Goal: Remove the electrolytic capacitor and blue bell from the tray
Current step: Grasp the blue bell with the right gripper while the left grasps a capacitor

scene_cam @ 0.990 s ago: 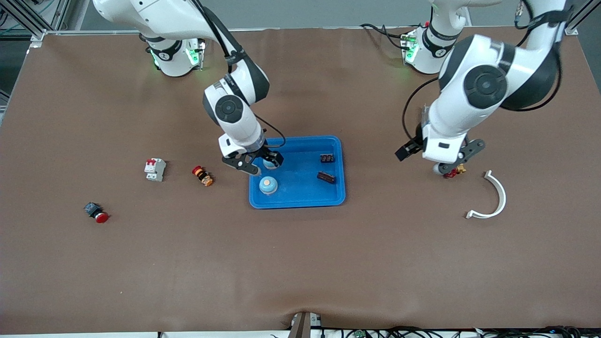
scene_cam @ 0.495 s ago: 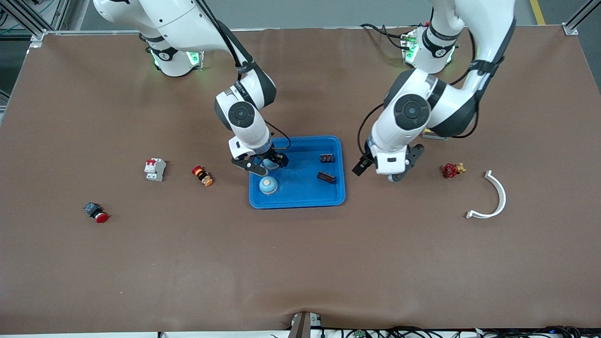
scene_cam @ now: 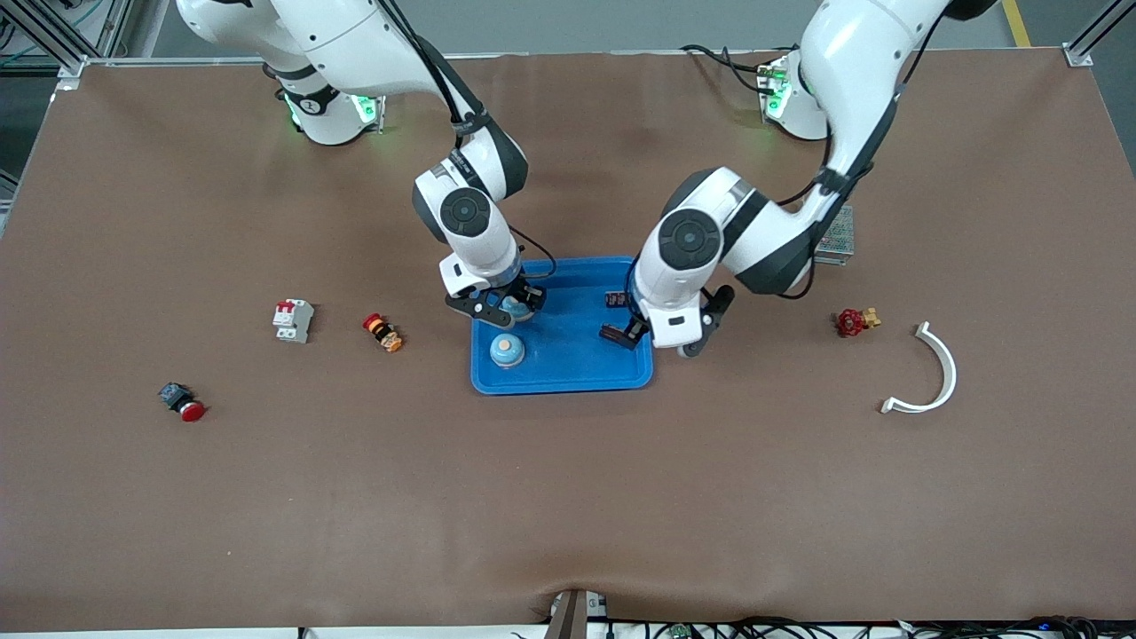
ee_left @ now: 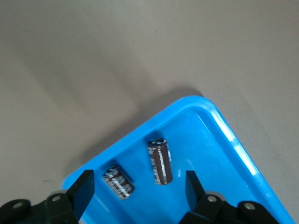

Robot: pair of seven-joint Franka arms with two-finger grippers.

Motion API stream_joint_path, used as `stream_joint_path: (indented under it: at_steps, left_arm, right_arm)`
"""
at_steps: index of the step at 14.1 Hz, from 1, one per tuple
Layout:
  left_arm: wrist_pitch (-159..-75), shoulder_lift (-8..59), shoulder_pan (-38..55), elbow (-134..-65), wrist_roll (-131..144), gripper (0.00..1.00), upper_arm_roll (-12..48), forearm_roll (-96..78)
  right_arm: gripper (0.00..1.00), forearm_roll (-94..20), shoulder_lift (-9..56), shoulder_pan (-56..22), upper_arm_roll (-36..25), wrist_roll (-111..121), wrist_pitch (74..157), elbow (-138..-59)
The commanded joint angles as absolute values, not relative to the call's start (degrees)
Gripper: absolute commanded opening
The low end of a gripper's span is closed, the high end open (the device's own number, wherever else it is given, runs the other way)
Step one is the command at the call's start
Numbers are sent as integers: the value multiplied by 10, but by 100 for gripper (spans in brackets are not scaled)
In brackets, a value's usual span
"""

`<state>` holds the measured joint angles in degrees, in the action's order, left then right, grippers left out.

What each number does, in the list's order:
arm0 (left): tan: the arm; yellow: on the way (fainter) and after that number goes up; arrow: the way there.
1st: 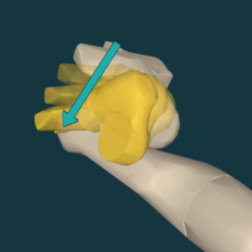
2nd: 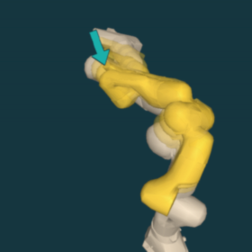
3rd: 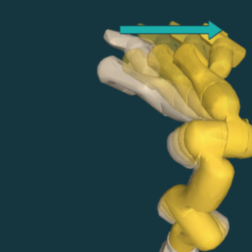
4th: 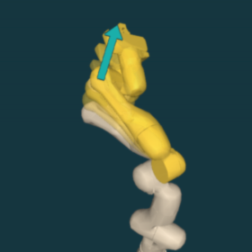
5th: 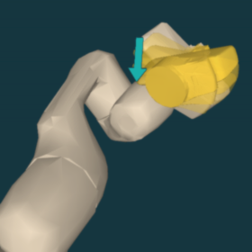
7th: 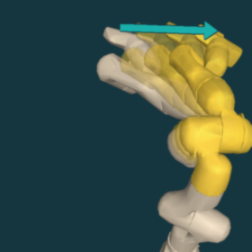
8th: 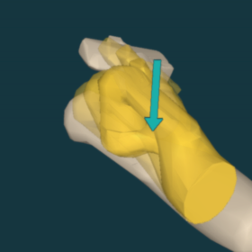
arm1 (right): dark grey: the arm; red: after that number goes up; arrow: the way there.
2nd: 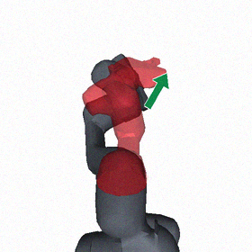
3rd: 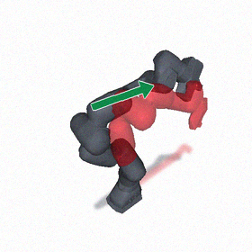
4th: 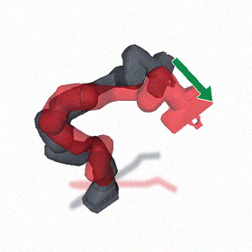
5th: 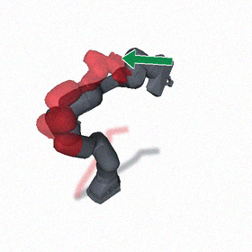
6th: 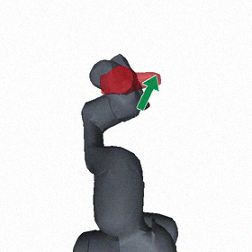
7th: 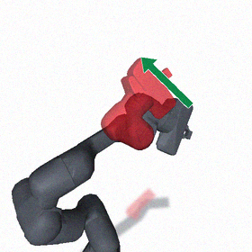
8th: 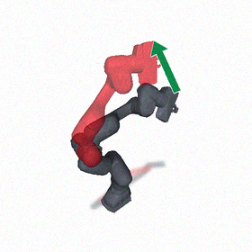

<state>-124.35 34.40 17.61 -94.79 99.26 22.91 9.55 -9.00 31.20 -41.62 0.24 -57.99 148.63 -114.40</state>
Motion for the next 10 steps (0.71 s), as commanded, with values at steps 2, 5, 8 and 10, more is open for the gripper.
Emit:
stream_joint_path:
  at_steps: [2,5,8,10]
  left_arm:
    - [-1263,391,198,-917,1038,72,224,132]
    - [-1266,401,201,-916,1052,68,224,141]
    - [-1282,405,206,-917,1067,65,223,142]
    - [-1282,411,207,-917,1070,62,223,142]
  right_arm:
    - [0,-103,310,-413,-4,-589,1450,-1113]
    - [0,-101,290,-380,-5,-543,1285,-1043]
    - [0,-101,258,-289,-6,-366,1181,-1021]
    - [0,-101,248,-221,-6,-234,1159,-1020]
